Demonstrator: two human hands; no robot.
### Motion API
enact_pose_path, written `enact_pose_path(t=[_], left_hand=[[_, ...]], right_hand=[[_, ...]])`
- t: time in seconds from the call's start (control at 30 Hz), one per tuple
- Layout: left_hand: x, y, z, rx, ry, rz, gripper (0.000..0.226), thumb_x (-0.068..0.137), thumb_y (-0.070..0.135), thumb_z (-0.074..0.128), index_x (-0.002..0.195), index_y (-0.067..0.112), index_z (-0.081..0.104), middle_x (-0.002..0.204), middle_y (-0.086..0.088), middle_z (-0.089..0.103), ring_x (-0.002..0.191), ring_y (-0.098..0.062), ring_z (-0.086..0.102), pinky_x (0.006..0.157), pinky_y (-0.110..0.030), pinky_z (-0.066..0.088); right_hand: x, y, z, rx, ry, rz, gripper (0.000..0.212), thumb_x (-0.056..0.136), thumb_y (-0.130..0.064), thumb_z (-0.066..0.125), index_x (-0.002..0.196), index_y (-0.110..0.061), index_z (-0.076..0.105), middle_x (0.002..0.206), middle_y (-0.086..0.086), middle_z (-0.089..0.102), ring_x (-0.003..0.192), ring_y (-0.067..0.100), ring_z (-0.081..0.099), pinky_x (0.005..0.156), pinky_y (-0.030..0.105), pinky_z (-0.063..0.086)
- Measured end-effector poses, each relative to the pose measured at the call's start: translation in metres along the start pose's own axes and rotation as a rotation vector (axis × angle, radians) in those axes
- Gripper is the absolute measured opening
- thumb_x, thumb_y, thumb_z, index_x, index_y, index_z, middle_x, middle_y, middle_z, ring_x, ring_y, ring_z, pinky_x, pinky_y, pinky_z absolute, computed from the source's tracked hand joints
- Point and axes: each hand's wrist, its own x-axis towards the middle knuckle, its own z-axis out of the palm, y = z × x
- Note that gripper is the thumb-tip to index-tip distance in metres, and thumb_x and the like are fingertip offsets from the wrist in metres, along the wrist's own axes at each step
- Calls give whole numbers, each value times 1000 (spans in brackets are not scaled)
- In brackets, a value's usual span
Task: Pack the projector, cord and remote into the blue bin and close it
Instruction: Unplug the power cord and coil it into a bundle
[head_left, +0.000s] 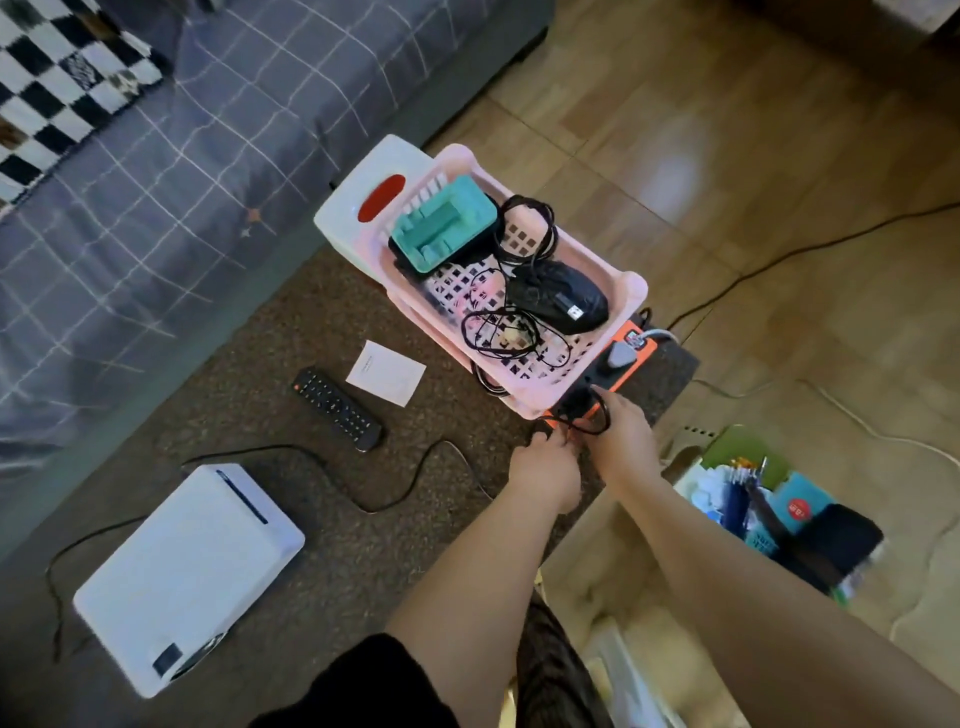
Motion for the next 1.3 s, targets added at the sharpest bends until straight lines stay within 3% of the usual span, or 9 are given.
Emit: enact_pose_path(t=[0.27,0.5,0.63,0.73,0.83,0.93,1.03,1.17,1.3], left_hand=[[9,-3,-11,-101,48,-98,52,87,11,50,137,8,36,132,-13,52,118,-32,53,94,-41,45],[11,-1,-8,-173,26,-158,43,89,12,52,131,9,46,130,-11,55,119,-31,54,94,-38,45],[13,-2,-5,-264,-14,-155,52,90,13,50,140,13,35,134,-9,52,121,-29,53,95,-38,44],[2,-6,6,-525,18,-120,55,94,21,43,146,16,25,144,-9,43,129,-29,46,105,-39,41],[-18,-15,20,-889,152,-194,43,97,27,40,137,13,44,138,-10,51,125,-28,49,104,-34,41],[-43,-35,30,-973,196,-305,40,95,33,41,119,8,59,121,-18,62,113,-34,57,91,-35,45],[-79,-55,33,-1109,297,-421,44,87,42,50,120,13,52,119,-12,60,105,-32,60,88,-40,50],[-132,-85,40,-1255,474,-546,33,84,36,60,109,23,44,124,-6,45,112,-27,52,95,-43,48],[-194,-130,36,-1460,610,-376,52,89,7,58,136,24,42,134,3,40,131,-20,39,108,-32,32]], right_hand=[[13,-12,1,-126,93,-71,24,86,-17,58,108,-7,56,104,18,64,92,34,60,69,37,45],[18,-28,-6,-360,-74,-81,32,88,-18,54,111,-3,38,91,19,60,83,35,57,59,35,35],[7,-24,0,-78,-109,0,8,93,-14,45,89,-16,39,71,-1,44,76,25,47,60,21,38],[-9,-20,7,-81,-85,13,20,90,-10,46,88,-15,26,73,7,47,67,23,42,59,34,35],[-25,-22,13,-212,-38,2,20,91,-20,48,89,-17,28,64,1,46,54,19,44,44,29,30],[-44,-35,20,-232,-92,-74,14,90,-24,51,95,-19,39,66,-3,50,59,18,51,44,28,34],[-64,-58,26,-245,-174,-188,17,90,-25,52,107,-23,50,73,-7,54,65,13,52,47,23,34],[-96,-99,34,-281,-334,-357,17,91,-34,49,96,-21,59,80,-3,64,75,16,63,59,28,48],[-135,-150,41,-314,-548,-528,23,92,-40,48,96,-23,61,85,-4,63,79,12,63,65,27,50]])
